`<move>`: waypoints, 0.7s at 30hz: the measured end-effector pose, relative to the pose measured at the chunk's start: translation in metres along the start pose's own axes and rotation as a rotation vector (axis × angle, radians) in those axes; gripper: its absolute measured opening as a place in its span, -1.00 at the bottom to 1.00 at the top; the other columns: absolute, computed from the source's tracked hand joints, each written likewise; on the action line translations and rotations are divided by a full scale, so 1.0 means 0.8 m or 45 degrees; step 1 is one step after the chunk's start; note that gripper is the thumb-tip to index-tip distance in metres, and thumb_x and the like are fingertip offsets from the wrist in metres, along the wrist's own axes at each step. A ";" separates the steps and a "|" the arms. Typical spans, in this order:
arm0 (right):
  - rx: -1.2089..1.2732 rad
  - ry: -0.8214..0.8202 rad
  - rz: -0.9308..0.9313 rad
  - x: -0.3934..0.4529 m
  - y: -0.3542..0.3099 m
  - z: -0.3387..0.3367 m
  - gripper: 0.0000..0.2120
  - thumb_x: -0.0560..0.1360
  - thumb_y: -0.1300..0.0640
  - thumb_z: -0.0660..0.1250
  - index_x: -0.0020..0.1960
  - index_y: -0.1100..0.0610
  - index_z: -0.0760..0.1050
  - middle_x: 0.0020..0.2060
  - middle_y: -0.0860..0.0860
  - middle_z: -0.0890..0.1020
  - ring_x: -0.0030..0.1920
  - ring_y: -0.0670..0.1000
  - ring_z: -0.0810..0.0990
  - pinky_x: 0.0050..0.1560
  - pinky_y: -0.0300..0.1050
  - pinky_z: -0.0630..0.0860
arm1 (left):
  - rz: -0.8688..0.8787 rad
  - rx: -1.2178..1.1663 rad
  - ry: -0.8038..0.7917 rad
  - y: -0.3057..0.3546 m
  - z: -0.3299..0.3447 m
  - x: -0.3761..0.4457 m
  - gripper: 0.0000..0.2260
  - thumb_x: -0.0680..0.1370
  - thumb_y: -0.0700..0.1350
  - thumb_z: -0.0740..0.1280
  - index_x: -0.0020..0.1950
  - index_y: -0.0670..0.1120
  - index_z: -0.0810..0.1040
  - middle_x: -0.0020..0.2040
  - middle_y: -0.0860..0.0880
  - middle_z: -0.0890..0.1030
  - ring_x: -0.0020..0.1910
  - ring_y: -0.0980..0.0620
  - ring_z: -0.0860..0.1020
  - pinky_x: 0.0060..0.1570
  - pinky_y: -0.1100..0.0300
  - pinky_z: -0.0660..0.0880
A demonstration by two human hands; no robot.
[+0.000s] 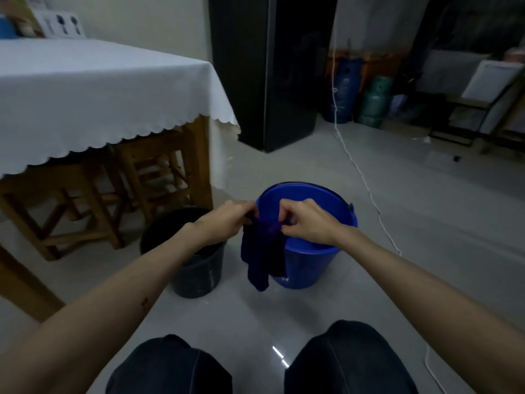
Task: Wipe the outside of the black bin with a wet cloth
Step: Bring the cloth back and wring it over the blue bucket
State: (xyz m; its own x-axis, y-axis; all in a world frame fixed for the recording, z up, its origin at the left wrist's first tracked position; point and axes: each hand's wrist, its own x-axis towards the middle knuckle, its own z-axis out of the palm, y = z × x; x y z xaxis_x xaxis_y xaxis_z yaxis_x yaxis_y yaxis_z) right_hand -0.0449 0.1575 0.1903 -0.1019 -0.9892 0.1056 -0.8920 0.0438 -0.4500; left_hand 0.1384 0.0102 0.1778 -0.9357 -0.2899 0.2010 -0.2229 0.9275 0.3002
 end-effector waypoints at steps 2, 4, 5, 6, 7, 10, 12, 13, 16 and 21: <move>0.034 -0.003 0.054 -0.012 0.018 0.001 -0.84 0.44 0.21 0.40 -0.12 0.02 0.43 -0.26 -0.07 0.59 -0.27 -0.05 0.58 -0.21 0.07 0.58 | 0.010 -0.063 -0.070 0.005 0.018 0.016 -0.88 0.57 -0.32 0.29 0.09 -0.20 0.52 0.02 -0.15 0.63 0.00 -0.10 0.59 0.03 -0.01 0.52; 0.082 0.002 0.126 -0.020 0.038 0.005 -0.84 0.44 0.23 0.41 -0.11 0.04 0.46 -0.23 -0.07 0.60 -0.28 -0.09 0.56 -0.20 0.01 0.58 | 0.028 -0.132 -0.133 0.006 0.035 0.034 -0.88 0.58 -0.31 0.29 0.09 -0.18 0.52 0.03 -0.12 0.61 0.03 -0.06 0.58 0.05 -0.01 0.52; 0.119 0.009 0.167 -0.022 0.049 0.008 -0.85 0.43 0.24 0.41 -0.11 0.05 0.47 -0.21 -0.07 0.61 -0.27 -0.11 0.56 -0.18 -0.03 0.59 | 0.035 -0.160 -0.155 0.005 0.045 0.043 -0.88 0.59 -0.30 0.28 0.10 -0.17 0.53 0.04 -0.10 0.61 0.04 -0.04 0.57 0.06 0.02 0.52; 0.156 0.020 0.208 -0.023 0.060 0.010 -0.85 0.42 0.24 0.41 -0.11 0.06 0.49 -0.20 -0.07 0.63 -0.25 -0.12 0.57 -0.17 -0.06 0.60 | 0.038 -0.186 -0.170 0.002 0.055 0.053 -0.87 0.59 -0.29 0.28 0.11 -0.15 0.54 0.04 -0.08 0.61 0.04 -0.02 0.57 0.07 0.05 0.51; 0.192 0.032 0.249 -0.023 0.071 0.013 -0.86 0.41 0.24 0.42 -0.11 0.06 0.50 -0.20 -0.07 0.63 -0.23 -0.13 0.58 -0.15 -0.10 0.60 | 0.037 -0.205 -0.177 -0.001 0.066 0.063 -0.86 0.60 -0.29 0.28 0.12 -0.15 0.55 0.05 -0.07 0.61 0.05 -0.01 0.56 0.07 0.08 0.50; 0.281 0.075 0.382 -0.017 0.107 0.026 -0.86 0.40 0.22 0.44 -0.12 0.06 0.52 -0.19 -0.06 0.63 -0.23 -0.14 0.56 -0.20 -0.27 0.55 | -0.005 -0.290 -0.173 -0.015 0.096 0.097 -0.83 0.60 -0.30 0.27 0.15 -0.18 0.58 0.08 -0.08 0.63 0.07 0.00 0.57 0.08 0.18 0.46; 0.331 0.130 0.456 -0.007 0.134 0.038 -0.85 0.40 0.21 0.46 -0.13 0.04 0.52 -0.21 -0.03 0.62 -0.25 -0.11 0.57 -0.26 -0.36 0.50 | -0.049 -0.339 -0.162 -0.024 0.116 0.122 -0.82 0.60 -0.31 0.27 0.16 -0.20 0.59 0.10 -0.09 0.64 0.09 0.00 0.57 0.11 0.20 0.45; 0.359 0.166 0.492 0.000 0.148 0.046 -0.86 0.40 0.20 0.46 -0.13 0.04 0.52 -0.23 -0.02 0.62 -0.25 -0.11 0.57 -0.27 -0.39 0.49 | -0.078 -0.353 -0.160 -0.030 0.128 0.134 -0.82 0.60 -0.31 0.27 0.16 -0.20 0.59 0.10 -0.09 0.64 0.09 0.00 0.57 0.12 0.18 0.46; 0.385 0.295 0.612 0.022 0.187 0.076 -0.87 0.42 0.20 0.44 -0.10 0.04 0.52 -0.24 -0.02 0.61 -0.23 -0.10 0.57 -0.30 -0.40 0.47 | -0.215 -0.332 -0.133 -0.046 0.173 0.167 -0.84 0.60 -0.26 0.29 0.15 -0.19 0.59 0.11 -0.12 0.65 0.12 -0.09 0.58 0.14 0.08 0.47; 0.291 0.294 0.679 0.035 0.226 0.142 -0.74 0.50 0.26 0.34 0.16 0.07 0.47 -0.02 -0.05 0.60 0.02 0.01 0.58 0.07 -0.01 0.56 | -0.340 -0.282 -0.105 -0.051 0.244 0.161 -0.70 0.63 -0.20 0.26 0.36 -0.20 0.43 0.31 -0.18 0.46 0.28 -0.15 0.44 0.31 0.07 0.34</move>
State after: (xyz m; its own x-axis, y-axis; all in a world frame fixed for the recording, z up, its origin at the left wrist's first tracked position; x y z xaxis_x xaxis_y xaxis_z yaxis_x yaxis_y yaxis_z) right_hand -0.1589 0.1219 0.0110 -0.6224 -0.7827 -0.0082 -0.5780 0.4666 -0.6695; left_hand -0.0262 -0.0192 0.0097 -0.8734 -0.4867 0.0152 -0.4062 0.7454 0.5286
